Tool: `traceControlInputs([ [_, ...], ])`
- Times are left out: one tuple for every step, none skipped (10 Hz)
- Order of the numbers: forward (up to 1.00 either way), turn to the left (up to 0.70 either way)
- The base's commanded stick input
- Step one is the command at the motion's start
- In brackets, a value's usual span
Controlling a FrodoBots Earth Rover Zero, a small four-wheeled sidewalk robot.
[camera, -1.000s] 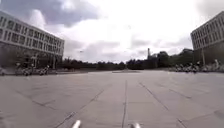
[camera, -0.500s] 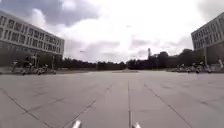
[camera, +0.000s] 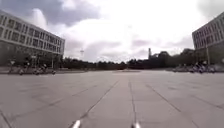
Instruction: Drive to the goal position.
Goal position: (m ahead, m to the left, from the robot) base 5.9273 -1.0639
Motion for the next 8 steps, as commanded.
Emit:
traceControlInputs([
  [0.70,-0.01],
  [0.70,-0.05],
  [0.70,-0.11],
  [0.70,-0.18],
  [0.70,-0.19],
  [0.70,-0.19],
  [0.70,-0.18],
  [0.70,-0.05],
])
